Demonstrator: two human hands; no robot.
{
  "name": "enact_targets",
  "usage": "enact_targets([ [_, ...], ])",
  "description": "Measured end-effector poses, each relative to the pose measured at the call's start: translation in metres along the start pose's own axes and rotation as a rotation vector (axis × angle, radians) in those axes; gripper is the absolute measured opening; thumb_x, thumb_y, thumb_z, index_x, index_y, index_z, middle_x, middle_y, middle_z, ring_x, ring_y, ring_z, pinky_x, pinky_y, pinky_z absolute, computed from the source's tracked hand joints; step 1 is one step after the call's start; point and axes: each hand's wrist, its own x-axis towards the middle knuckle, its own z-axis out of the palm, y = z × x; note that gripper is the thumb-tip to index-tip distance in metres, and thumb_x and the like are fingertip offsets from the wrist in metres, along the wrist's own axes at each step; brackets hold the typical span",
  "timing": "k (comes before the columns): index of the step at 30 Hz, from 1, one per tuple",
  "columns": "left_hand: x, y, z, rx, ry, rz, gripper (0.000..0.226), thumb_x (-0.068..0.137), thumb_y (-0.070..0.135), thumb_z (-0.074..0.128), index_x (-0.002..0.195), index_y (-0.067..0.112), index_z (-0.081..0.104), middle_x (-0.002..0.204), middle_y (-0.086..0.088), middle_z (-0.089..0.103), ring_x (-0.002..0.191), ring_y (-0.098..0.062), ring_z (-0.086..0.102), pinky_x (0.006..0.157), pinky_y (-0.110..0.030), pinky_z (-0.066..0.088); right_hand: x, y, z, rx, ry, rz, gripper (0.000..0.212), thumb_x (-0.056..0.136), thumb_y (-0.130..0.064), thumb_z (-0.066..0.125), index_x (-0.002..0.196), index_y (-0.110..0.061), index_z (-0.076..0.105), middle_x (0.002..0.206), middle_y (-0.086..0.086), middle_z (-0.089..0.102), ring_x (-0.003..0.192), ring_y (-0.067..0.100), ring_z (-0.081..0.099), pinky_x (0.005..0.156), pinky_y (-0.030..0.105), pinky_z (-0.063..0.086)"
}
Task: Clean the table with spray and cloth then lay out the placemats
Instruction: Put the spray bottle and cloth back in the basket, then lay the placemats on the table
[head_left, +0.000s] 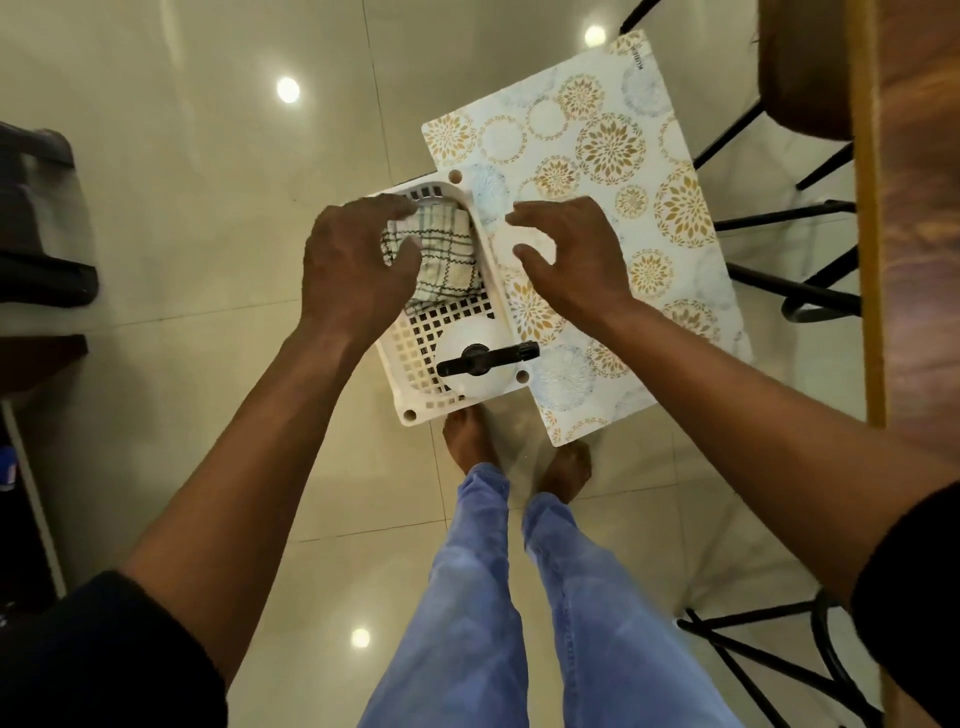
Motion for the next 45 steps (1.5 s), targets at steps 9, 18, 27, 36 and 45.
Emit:
enact_targets([
  [9,-0.049,0.128,-0.032,-0.34,-0.079,0.115,0.016,0.099,0.021,0.071,0.111,0.02,0.082,0.093,0.021,0.075,0.079,0.003,0.07,0.072,-0.011,0.052,-0.096,-0.004,-0.049,0.488,0.234,0.413,0.023,0.093,-0.015,0.07,0.114,-0.021,0.075,0.105,-0.014,0.075,0.093,0.001,0.069,0.077,0.015,0.052],
  [18,-0.144,0.128,0.056,-0.635,-0.408,-0.241,0.015,0.104,0.015,0.067,0.104,0.016,0.082,0.09,-0.001,0.082,0.078,-0.013,0.075,0.072,-0.029,0.059,-0.186,0.03,-0.018,0.729,0.225,0.852,0.011,0.092,-0.015,0.073,0.1,-0.022,0.073,0.099,-0.002,0.076,0.096,0.016,0.072,0.087,0.034,0.059],
  [27,-0.176,0.071,0.157,-0.305,-0.64,-0.719,0.042,0.077,0.053,0.065,0.079,0.011,0.064,0.076,-0.012,0.065,0.073,-0.029,0.063,0.07,-0.037,0.046,-0.193,0.083,0.023,1.001,0.337,1.45,0.049,0.083,-0.023,0.079,0.122,-0.008,0.054,0.121,0.011,0.063,0.099,0.025,0.062,0.08,0.038,0.052],
  [36,-0.144,0.074,0.202,-1.082,-0.149,-1.092,0.024,0.106,0.015,0.062,0.129,0.011,0.065,0.119,-0.01,0.075,0.088,-0.019,0.073,0.052,-0.021,0.056,-0.178,0.094,0.032,1.433,0.355,1.483,0.039,0.089,-0.004,0.07,0.126,-0.011,0.06,0.111,0.011,0.073,0.095,0.028,0.073,0.082,0.044,0.06],
  [45,-0.142,0.075,0.211,-1.103,-0.101,-1.116,0.027,0.108,0.0,0.055,0.126,0.016,0.067,0.139,-0.014,0.071,0.106,-0.026,0.071,0.068,-0.032,0.06,-0.183,0.091,0.023,1.431,0.394,1.486,0.048,0.093,0.003,0.067,0.138,-0.011,0.058,0.104,0.009,0.074,0.095,0.029,0.074,0.068,0.04,0.058],
])
